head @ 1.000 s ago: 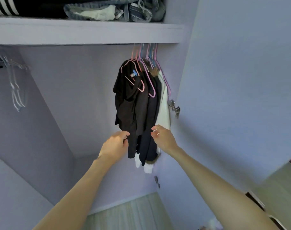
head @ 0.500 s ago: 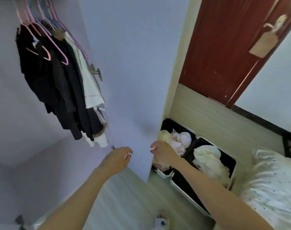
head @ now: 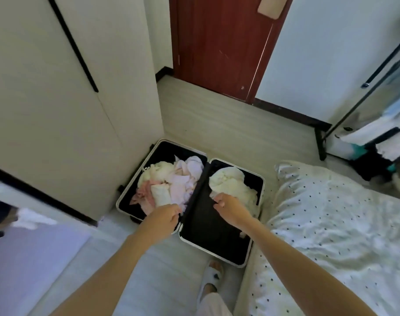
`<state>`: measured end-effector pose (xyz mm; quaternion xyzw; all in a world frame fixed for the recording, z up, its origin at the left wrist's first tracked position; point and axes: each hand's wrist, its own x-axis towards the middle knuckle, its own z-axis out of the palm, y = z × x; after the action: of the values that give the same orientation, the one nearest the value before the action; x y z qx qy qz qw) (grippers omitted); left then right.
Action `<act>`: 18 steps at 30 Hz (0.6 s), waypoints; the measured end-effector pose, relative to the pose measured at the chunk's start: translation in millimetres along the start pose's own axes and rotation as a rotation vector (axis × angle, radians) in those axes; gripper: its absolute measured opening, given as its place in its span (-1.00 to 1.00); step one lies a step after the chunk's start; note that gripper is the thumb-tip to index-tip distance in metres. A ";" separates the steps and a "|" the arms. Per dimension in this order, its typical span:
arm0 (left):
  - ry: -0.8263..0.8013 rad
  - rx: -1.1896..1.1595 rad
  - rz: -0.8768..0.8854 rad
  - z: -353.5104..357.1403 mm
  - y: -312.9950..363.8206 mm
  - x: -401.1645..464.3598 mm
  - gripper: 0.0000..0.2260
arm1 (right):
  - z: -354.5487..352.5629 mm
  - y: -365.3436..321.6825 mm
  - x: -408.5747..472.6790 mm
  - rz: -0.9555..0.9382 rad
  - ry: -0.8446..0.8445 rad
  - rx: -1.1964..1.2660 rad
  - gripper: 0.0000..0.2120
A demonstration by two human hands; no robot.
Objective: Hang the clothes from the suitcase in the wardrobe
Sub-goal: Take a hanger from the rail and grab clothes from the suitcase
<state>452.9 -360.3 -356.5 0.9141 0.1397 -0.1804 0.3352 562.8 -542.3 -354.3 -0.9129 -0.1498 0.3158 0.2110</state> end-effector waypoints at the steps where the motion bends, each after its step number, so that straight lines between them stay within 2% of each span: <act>1: -0.002 0.002 -0.007 5.4 6.4 18.8 -0.74 | -8.8 16.3 13.7 0.024 0.004 0.002 -0.69; 5: -0.019 -0.010 -0.030 44.2 13.4 104.5 -0.70 | -30.2 86.0 78.1 0.100 0.012 0.004 -0.65; 9: -0.063 -0.025 -0.084 91.1 -6.7 181.5 -0.71 | -20.2 146.8 150.2 0.189 0.012 0.015 -0.65; 12: -0.082 0.004 -0.086 121.3 -27.2 248.0 -0.71 | 3.8 187.8 212.3 0.236 0.012 0.025 -0.63; 18: 0.015 0.039 -0.046 198.4 -88.7 374.4 -0.69 | 78.9 271.7 350.4 0.243 0.042 -0.058 -0.59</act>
<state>708.1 -376.3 -705.8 0.9184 0.1596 -0.1838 0.3119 815.2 -612.1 -720.6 -0.9365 -0.0428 0.3153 0.1477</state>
